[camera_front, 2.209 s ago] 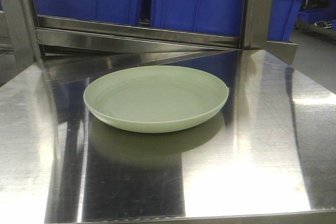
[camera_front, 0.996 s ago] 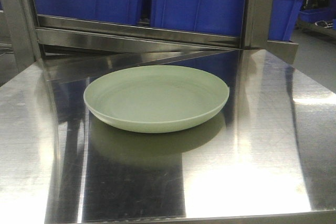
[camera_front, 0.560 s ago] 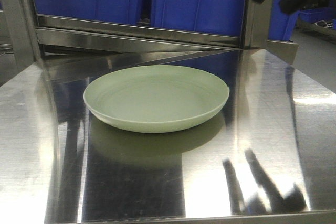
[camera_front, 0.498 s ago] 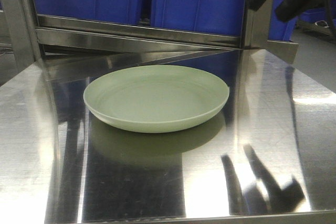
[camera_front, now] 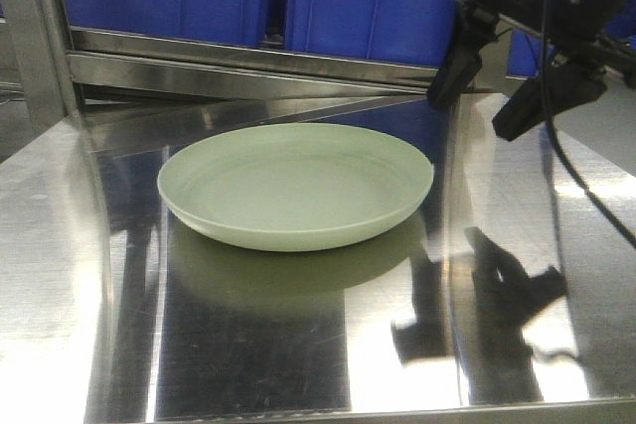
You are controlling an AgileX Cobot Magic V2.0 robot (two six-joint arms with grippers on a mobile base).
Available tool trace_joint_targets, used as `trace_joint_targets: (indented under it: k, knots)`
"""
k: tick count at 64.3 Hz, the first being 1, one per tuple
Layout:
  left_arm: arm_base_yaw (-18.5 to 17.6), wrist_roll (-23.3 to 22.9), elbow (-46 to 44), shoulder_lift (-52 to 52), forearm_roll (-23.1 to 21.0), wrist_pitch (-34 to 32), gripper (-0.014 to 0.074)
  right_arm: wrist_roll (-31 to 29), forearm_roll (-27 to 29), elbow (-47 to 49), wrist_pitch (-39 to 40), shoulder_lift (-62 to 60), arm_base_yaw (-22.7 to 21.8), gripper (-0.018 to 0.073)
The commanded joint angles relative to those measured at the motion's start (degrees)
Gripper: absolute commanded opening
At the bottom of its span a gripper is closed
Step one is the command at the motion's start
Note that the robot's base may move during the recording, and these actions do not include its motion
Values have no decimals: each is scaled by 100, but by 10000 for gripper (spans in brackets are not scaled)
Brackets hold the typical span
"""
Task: Place green plate on second shelf with right arm
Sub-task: 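Lower the right gripper onto the green plate's rim and close it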
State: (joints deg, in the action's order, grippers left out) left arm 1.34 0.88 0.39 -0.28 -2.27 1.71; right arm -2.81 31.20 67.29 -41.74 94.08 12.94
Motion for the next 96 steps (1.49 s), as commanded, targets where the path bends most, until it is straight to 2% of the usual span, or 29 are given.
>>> trace_joint_targets:
  k: [1,9,30,61,67,76,85,88,96]
  knots:
    - [-2,-8,240,-114,-44,-542,130,-169,286,193,184,-109,49,541]
    - [-2,-8,240,-114,-44,-542,130,-174,338,193,257,42,224,596]
    - [-2,-8,240,-114,-44,-542,130,-174,350,193,405,590,385,596]
    - [-2,-8,240,-114,-44,-542,130,-174,412,193,835,644,437,587]
    - [-2,-8,240,-114,-44,-542,130,-174,418,193,830,663,437,510]
    - [-2,-8,240,-114,-44,-542,130,-174,424,193,753,815,437,275]
    - [-2,-8,240,-114,-44,-542,130,-174,468,193,566,1012,437,76]
    - [-2,-8,240,-114,-44,-542,130,-174,475,193,536,1018,437,40]
    - [-2,-8,240,-114,-44,-542,130,-233,476,193,596,941,437,52]
